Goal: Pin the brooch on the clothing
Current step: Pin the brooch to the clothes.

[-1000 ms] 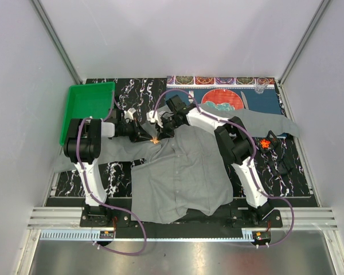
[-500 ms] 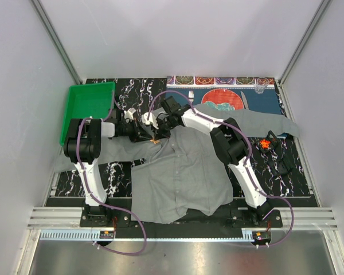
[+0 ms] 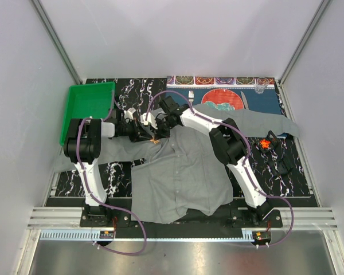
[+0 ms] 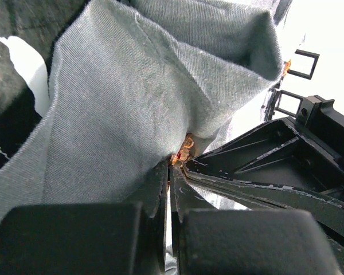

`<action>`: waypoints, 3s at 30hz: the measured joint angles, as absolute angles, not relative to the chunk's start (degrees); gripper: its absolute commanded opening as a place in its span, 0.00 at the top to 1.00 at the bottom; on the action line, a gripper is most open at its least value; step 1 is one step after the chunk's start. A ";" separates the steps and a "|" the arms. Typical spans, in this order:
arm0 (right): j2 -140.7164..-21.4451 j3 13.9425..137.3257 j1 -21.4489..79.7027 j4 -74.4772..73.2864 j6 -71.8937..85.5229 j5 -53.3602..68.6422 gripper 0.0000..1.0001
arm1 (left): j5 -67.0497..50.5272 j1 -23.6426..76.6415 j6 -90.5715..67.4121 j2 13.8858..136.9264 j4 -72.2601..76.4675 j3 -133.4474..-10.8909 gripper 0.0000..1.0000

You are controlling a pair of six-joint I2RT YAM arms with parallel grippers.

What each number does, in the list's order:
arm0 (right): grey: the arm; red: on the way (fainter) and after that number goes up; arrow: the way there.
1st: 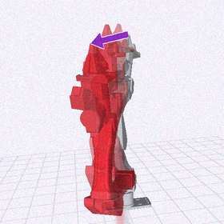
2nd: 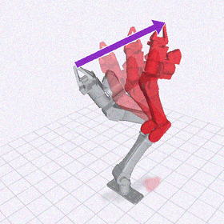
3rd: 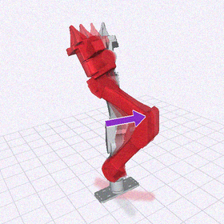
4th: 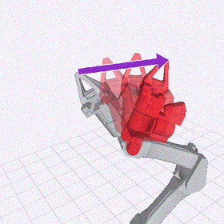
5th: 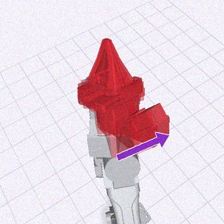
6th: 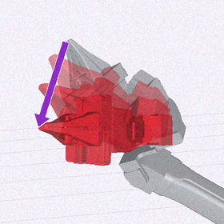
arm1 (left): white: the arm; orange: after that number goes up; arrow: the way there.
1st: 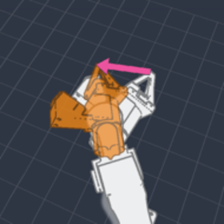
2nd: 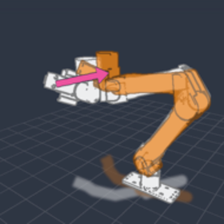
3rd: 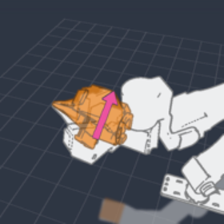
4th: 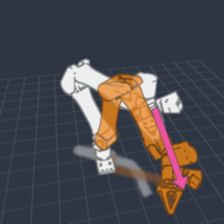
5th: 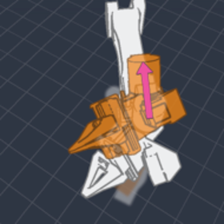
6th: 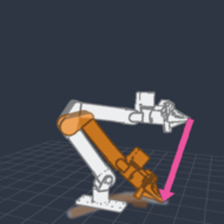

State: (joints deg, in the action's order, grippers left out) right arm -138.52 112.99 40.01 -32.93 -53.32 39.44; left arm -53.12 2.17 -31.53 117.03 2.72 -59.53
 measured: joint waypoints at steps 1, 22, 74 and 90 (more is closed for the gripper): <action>-138.52 112.99 40.01 -32.93 -53.32 39.42 1.00 | -53.12 2.17 -31.55 117.03 2.72 -59.53 1.00; -138.65 113.47 40.47 -33.30 -53.89 37.39 1.00 | -54.78 0.40 -33.26 116.09 4.82 -56.77 0.77; -139.04 113.14 40.58 -29.04 -48.14 35.00 1.00 | -54.33 0.80 -30.09 115.98 2.42 -57.25 1.00; -138.02 110.37 40.62 -24.43 -46.57 33.87 1.00 | -54.28 0.80 -29.91 116.01 2.20 -57.39 1.00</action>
State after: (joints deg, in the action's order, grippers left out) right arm -138.02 110.37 40.62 -24.43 -46.57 33.87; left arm -54.28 0.80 -29.91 116.01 2.20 -57.39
